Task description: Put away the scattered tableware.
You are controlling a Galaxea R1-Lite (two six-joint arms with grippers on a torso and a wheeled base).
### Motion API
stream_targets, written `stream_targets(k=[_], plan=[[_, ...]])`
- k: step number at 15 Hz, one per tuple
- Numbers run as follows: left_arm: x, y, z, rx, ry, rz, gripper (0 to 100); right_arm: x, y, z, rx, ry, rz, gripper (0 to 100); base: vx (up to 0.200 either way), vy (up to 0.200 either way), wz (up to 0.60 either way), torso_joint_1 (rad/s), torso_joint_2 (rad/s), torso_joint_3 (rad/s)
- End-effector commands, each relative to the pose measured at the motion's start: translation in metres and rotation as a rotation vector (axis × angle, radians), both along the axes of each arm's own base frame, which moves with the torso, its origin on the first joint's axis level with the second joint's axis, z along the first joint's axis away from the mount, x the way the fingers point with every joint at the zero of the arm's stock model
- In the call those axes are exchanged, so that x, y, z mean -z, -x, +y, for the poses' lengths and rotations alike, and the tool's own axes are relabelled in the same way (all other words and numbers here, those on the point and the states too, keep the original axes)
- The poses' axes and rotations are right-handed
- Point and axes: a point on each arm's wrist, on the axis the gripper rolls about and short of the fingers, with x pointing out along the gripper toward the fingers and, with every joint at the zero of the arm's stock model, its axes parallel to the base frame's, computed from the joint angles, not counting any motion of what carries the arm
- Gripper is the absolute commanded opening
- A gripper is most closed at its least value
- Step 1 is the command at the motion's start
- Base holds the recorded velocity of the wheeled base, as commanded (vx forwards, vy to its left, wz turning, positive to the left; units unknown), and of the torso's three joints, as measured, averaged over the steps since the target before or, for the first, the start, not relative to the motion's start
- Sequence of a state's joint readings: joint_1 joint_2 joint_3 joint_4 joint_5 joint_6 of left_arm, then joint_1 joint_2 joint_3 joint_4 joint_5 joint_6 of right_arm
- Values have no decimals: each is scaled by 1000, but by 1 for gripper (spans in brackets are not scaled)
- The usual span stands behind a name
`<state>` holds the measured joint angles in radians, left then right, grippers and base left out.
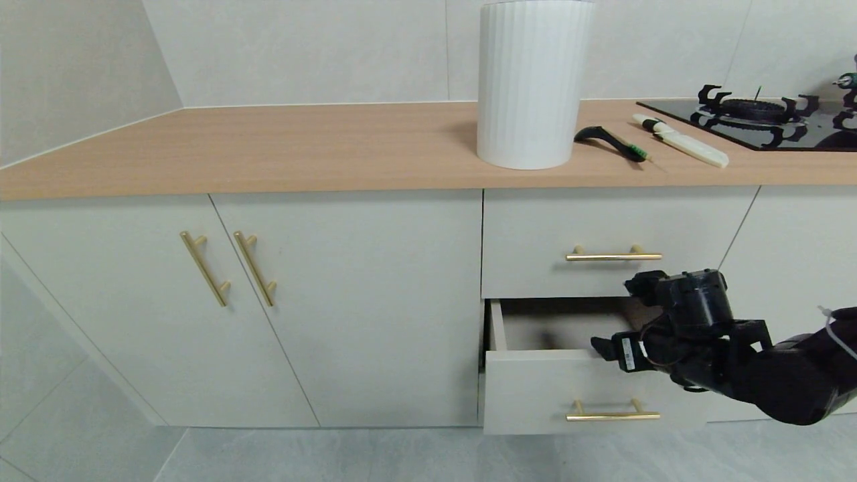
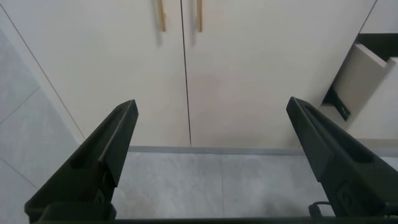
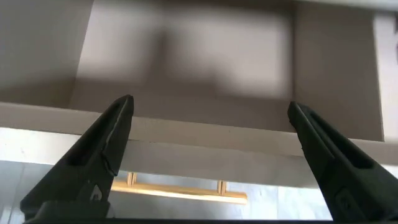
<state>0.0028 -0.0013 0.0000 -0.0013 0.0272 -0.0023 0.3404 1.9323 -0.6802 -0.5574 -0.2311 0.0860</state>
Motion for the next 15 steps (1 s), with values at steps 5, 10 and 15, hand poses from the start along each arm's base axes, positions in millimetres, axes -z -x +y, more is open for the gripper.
stream_targets(k=[5,10,15], plan=[[0,0,0,-1,1,1,100,-44,33,-6,-46,31,124,100,0,0,0,0,0,0],[0,0,0,-1,1,1,100,-73,68,-7,-140,58,400,100,0,0,0,0,0,0],[0,0,0,-1,1,1,100,-63,67,1,-156,90,463,100,0,0,0,0,0,0]])
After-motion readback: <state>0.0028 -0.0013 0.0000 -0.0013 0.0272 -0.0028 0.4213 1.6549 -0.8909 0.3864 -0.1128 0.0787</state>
